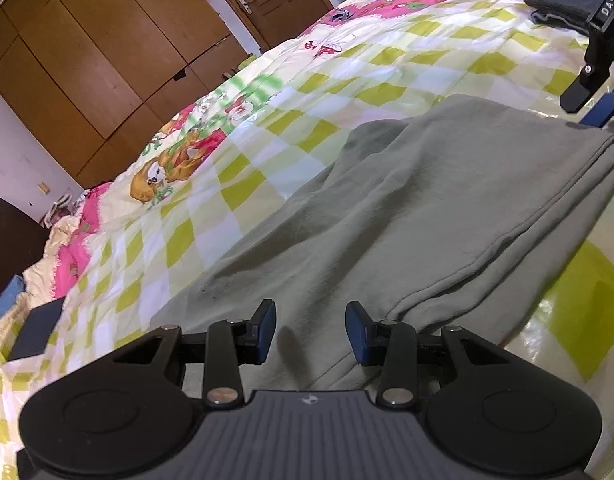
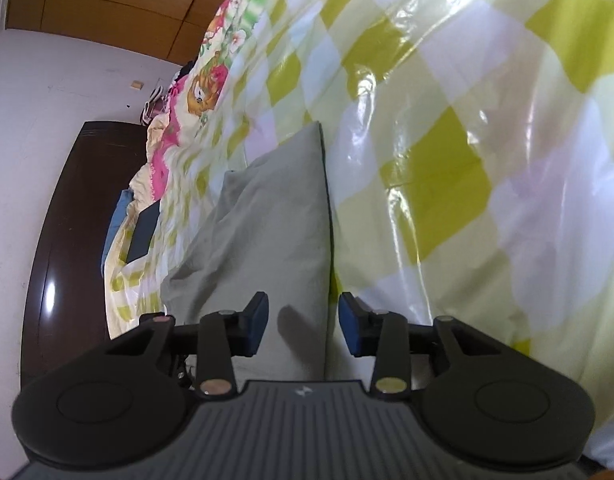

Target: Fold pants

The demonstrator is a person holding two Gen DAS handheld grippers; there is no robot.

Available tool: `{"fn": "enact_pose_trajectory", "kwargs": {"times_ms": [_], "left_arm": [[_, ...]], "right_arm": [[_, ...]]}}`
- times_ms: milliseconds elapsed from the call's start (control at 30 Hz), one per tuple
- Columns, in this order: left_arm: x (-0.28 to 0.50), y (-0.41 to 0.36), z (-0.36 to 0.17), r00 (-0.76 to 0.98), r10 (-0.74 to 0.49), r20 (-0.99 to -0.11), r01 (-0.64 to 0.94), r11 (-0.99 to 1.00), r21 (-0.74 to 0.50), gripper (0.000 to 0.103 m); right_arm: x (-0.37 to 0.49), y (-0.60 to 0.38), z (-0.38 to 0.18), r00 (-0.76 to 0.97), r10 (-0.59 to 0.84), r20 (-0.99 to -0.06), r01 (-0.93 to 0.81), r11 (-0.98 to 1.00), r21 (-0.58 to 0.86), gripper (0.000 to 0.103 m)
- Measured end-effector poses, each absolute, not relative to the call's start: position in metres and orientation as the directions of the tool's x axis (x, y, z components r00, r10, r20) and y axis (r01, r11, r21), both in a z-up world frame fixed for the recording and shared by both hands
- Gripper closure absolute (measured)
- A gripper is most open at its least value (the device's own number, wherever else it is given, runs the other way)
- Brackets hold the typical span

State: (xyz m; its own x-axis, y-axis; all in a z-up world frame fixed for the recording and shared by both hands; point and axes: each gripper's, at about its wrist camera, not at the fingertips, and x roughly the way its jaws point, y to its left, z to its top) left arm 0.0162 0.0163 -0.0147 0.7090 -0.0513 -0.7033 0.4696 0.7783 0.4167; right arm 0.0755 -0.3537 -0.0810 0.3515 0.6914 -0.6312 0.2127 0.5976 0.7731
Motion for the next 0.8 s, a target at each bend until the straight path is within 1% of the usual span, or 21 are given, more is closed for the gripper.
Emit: {"fn": "enact_pose_trajectory", "kwargs": {"times_ms": [167, 300, 333, 367, 400, 500, 567, 800], "left_arm": [[0.018, 0.013, -0.018, 0.707, -0.061, -0.704, 0.468, 0.787, 0.402, 0.05], [0.02, 0.015, -0.02, 0.701, -0.066, -0.71, 0.47, 0.792, 0.389, 0.05], [0.021, 0.015, -0.02, 0.699, -0.064, -0.712, 0.47, 0.793, 0.389, 0.05], [0.022, 0.015, -0.021, 0.695, -0.064, -0.716, 0.47, 0.795, 0.385, 0.05], [0.023, 0.014, -0.021, 0.691, -0.062, -0.72, 0.47, 0.796, 0.383, 0.05], [0.023, 0.007, -0.024, 0.681, -0.051, -0.731, 0.475, 0.79, 0.387, 0.053], [0.021, -0.006, -0.023, 0.674, -0.069, -0.735, 0.5, 0.775, 0.386, 0.054], [0.006, -0.068, -0.013, 0.632, -0.23, -0.74, 0.624, 0.717, 0.31, 0.054]], "right_arm": [[0.09, -0.335, -0.106, 0.339, 0.778, -0.529, 0.258, 0.464, 0.847, 0.061], [0.099, -0.319, -0.124, 0.373, 0.81, -0.452, 0.296, 0.358, 0.885, 0.065], [0.1, -0.315, -0.121, 0.382, 0.807, -0.45, 0.287, 0.359, 0.888, 0.068], [0.1, -0.313, -0.117, 0.39, 0.799, -0.458, 0.271, 0.375, 0.886, 0.077], [0.1, -0.311, -0.112, 0.406, 0.787, -0.465, 0.251, 0.393, 0.885, 0.095], [0.097, -0.322, -0.101, 0.473, 0.762, -0.442, 0.231, 0.377, 0.897, 0.098], [0.092, -0.335, -0.093, 0.501, 0.735, -0.457, 0.217, 0.404, 0.888, 0.098], [0.064, -0.41, -0.077, 0.585, 0.6, -0.546, 0.289, 0.475, 0.831, 0.098]]}}
